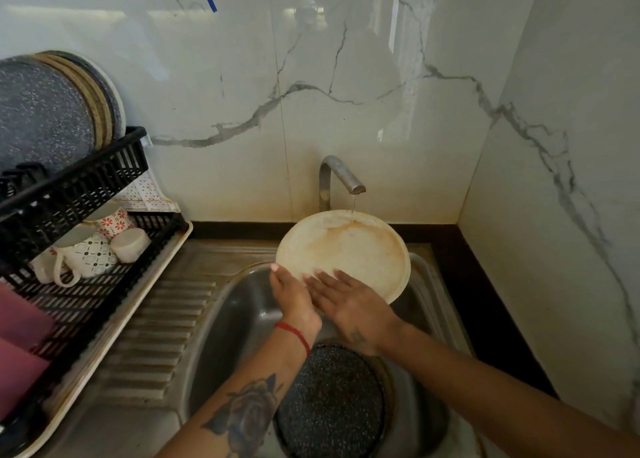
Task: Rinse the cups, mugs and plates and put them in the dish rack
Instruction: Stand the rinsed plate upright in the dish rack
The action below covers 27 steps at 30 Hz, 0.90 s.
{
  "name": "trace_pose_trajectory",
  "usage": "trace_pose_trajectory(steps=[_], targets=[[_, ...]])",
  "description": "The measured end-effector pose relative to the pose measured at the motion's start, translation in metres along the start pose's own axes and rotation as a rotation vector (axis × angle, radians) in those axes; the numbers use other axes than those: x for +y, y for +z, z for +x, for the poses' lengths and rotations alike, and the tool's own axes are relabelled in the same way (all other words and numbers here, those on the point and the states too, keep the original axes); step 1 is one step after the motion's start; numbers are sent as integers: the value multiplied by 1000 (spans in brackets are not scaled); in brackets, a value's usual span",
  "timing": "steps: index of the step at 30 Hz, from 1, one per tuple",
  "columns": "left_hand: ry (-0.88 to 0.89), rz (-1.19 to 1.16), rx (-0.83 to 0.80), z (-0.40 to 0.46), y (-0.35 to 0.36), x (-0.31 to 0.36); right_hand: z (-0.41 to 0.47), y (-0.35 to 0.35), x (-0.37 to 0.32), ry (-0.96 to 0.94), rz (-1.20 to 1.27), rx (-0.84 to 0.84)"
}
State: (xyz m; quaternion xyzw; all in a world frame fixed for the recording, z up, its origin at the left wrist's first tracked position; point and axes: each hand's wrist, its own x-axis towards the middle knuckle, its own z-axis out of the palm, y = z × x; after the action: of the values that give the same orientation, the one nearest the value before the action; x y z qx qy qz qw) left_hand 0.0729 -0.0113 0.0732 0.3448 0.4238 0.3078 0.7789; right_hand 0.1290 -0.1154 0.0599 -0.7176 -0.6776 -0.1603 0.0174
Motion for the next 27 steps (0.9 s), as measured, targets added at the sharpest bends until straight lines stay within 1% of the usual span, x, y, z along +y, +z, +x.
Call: trace_pose_trajectory(steps=[2,4,6,7,9,11,12,13,15,16,18,20,22,24,27], targets=[[33,89,-8,3,-5,8,-12,-8,6,-98,11,25],[48,225,-52,18,-12,23,-35,-10,27,-184,53,111],[53,299,-25,27,-14,36,-50,-12,46,-134,49,207],[80,278,31,22,-11,36,-49,-13,47,-74,33,244],[172,138,141,-1,3,23,-30,-11,34,12,38,279],[206,-2,137,-26,18,4,-8,-4,13,47,122,301],[206,-36,107,-31,20,0,-4,-1,8,40,168,297],[202,-20,76,-29,18,0,-5,0,9,3,188,281],[199,48,51,-16,7,9,-21,4,25,-93,144,241],[206,63,39,-10,1,12,-30,5,34,-91,115,215],[228,53,15,-4,-5,13,-41,6,43,54,109,163],[249,55,41,-6,-4,11,-34,8,31,204,164,116],[238,53,82,-5,-1,5,-12,12,8,230,224,107],[230,77,101,-4,-1,2,5,12,-9,142,192,161],[265,230,78,7,-12,15,-11,8,1,-61,221,189]])
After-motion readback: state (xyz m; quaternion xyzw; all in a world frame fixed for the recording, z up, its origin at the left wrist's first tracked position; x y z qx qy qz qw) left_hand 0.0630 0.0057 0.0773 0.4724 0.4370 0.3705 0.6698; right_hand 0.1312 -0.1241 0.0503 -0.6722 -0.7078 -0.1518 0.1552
